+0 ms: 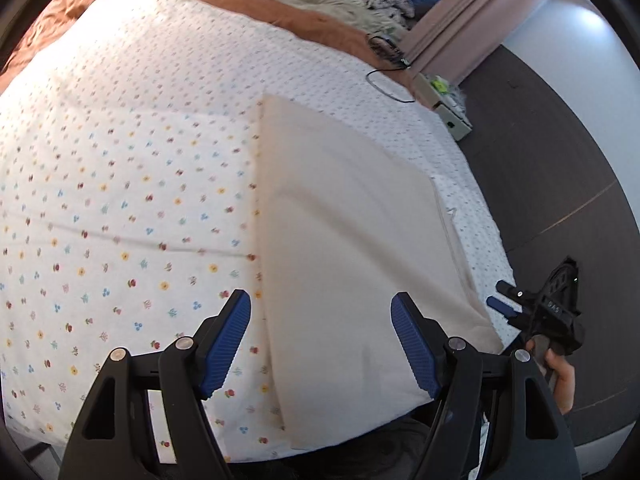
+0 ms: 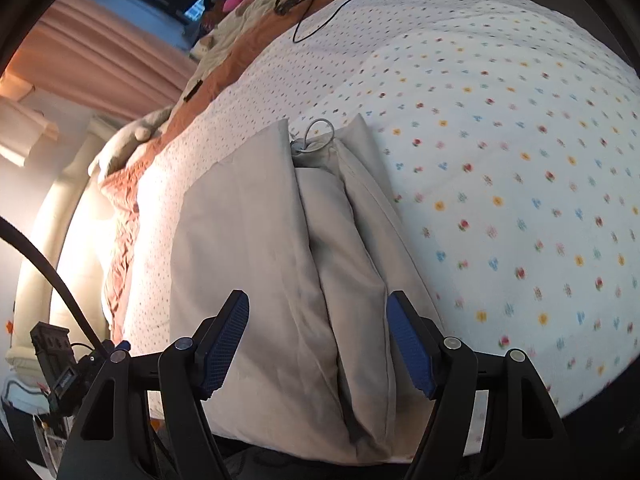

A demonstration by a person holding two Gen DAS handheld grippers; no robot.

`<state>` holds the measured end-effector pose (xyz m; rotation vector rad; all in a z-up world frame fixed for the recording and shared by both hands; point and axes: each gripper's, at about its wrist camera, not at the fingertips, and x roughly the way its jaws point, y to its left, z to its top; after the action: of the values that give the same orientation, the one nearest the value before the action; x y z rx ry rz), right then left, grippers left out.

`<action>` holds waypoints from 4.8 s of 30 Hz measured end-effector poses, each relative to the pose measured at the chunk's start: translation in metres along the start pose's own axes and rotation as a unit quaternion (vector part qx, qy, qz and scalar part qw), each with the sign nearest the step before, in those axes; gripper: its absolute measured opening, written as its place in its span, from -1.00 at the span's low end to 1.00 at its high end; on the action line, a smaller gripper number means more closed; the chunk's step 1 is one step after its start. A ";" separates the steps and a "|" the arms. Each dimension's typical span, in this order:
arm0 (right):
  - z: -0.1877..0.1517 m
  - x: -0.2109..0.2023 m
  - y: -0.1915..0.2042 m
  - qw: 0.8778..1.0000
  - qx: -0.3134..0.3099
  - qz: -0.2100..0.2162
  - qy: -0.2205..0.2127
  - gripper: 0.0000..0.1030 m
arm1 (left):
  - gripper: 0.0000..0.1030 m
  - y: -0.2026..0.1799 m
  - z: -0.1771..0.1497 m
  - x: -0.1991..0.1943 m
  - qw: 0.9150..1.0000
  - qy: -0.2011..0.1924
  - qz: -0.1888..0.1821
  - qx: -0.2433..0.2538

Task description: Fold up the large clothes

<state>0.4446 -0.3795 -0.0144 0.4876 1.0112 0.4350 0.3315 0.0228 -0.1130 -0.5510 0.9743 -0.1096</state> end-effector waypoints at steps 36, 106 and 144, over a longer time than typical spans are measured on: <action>0.025 0.041 0.025 0.995 -0.085 -0.043 -0.019 -0.93 | 0.17 -0.005 -0.026 0.064 0.997 0.073 -0.020 0.006; 0.068 0.093 0.024 0.991 -0.087 0.102 0.013 -0.69 | -0.72 -0.032 0.091 0.101 0.999 -0.017 0.005 0.030; -0.059 -0.270 -0.017 0.969 -0.114 -0.018 -0.221 -0.70 | -0.77 -0.338 0.018 0.009 0.969 -0.073 -0.158 0.177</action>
<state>0.2691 -0.5326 0.1363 0.3380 0.5311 0.3824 0.4030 -0.2632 0.0541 -0.3732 0.6961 -0.5126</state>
